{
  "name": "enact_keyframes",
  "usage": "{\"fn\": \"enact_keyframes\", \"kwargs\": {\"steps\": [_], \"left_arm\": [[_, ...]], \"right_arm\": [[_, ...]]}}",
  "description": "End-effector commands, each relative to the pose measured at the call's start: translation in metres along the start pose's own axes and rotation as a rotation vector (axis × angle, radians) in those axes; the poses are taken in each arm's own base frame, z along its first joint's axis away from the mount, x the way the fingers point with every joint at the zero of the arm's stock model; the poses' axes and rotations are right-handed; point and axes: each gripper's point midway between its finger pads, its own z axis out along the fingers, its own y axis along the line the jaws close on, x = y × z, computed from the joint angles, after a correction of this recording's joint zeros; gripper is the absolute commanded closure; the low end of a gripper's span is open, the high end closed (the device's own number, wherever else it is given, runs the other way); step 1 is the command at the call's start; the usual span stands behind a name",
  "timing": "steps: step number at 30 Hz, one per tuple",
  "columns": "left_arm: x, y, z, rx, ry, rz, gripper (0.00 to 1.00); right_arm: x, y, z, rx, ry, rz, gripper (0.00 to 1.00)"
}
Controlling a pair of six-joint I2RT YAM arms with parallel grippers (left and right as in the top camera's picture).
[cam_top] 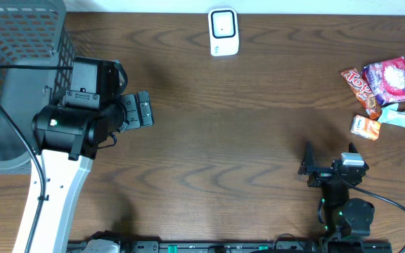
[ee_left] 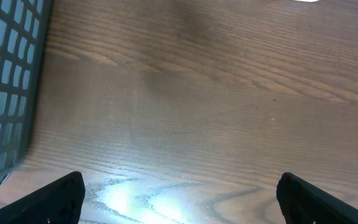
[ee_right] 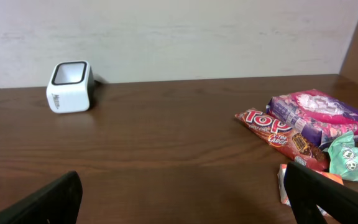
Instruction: Scan the item barcode
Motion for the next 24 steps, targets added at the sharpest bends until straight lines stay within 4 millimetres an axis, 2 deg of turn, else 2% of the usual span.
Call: {"fn": "enact_keyframes", "kwargs": {"steps": [1, 24], "left_arm": [[-0.0009, 0.0023, 0.0000, -0.013, -0.003, 0.005, 0.02], [-0.0009, 0.0023, 0.0000, -0.013, -0.003, 0.005, 0.02]], "right_arm": [[0.0016, 0.0054, -0.0003, -0.025, 0.004, 0.016, 0.01], [0.0016, 0.0087, -0.0004, -0.039, 0.004, 0.015, 0.01]]}}
